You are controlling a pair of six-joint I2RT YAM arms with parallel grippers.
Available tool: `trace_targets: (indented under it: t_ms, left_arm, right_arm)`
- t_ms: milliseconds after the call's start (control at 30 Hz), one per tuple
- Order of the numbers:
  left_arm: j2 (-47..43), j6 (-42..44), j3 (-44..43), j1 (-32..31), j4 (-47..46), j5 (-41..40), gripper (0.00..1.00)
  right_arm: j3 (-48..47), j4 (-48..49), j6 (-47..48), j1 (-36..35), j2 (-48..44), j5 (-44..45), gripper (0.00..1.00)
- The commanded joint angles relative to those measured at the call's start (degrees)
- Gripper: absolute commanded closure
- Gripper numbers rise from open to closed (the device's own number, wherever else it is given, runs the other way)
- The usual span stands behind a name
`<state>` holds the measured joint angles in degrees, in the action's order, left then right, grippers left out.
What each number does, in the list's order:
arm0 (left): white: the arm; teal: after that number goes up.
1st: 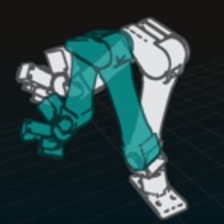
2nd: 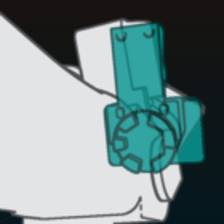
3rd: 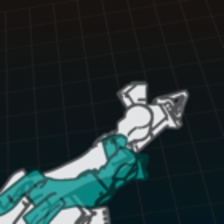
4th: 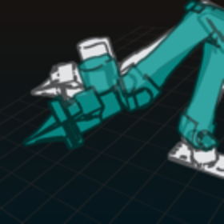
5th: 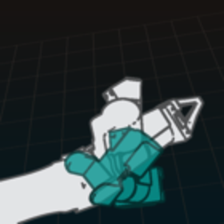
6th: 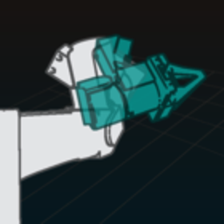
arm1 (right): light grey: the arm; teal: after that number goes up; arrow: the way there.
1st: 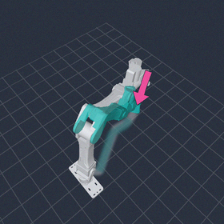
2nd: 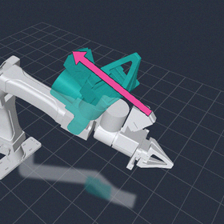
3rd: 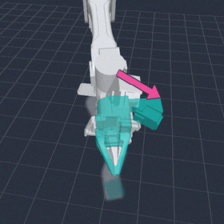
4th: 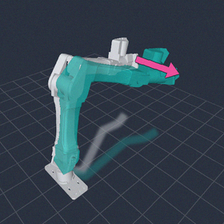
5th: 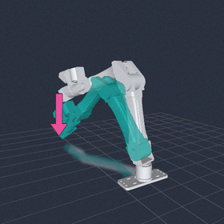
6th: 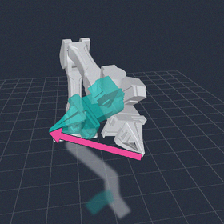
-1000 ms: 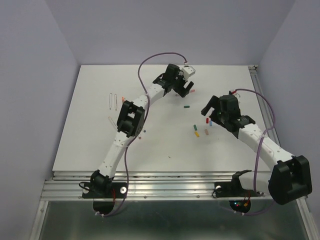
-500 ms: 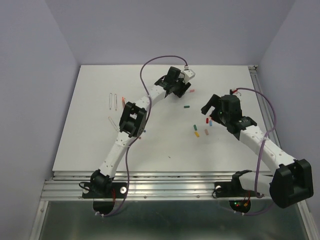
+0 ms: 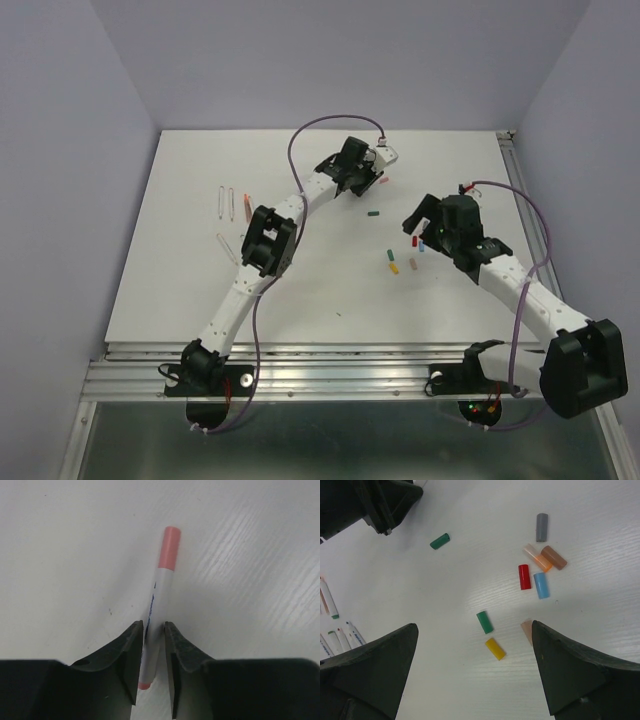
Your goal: Open the pen caps
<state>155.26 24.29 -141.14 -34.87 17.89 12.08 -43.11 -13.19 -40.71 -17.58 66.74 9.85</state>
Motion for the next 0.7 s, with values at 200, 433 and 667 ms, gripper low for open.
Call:
trace_targets:
  t_ms: [200,433,667]
  left_arm:
    - [-3.47,-6.1,6.4,2.62,9.36,8.06,1.0]
    - [-15.83,-14.69,21.57,2.79,-1.35,1.81,1.0]
    - [-35.88,-29.01,44.83,2.88,-21.89,4.35,1.0]
  right_arm:
    - [1.98,2.2,0.81,0.36,-5.04,2.02,0.0]
    - [2.42,2.73,0.72,0.36,-5.83,-0.61,0.0]
    - [2.59,6.68,6.17,0.36,-5.65,-13.24,0.0]
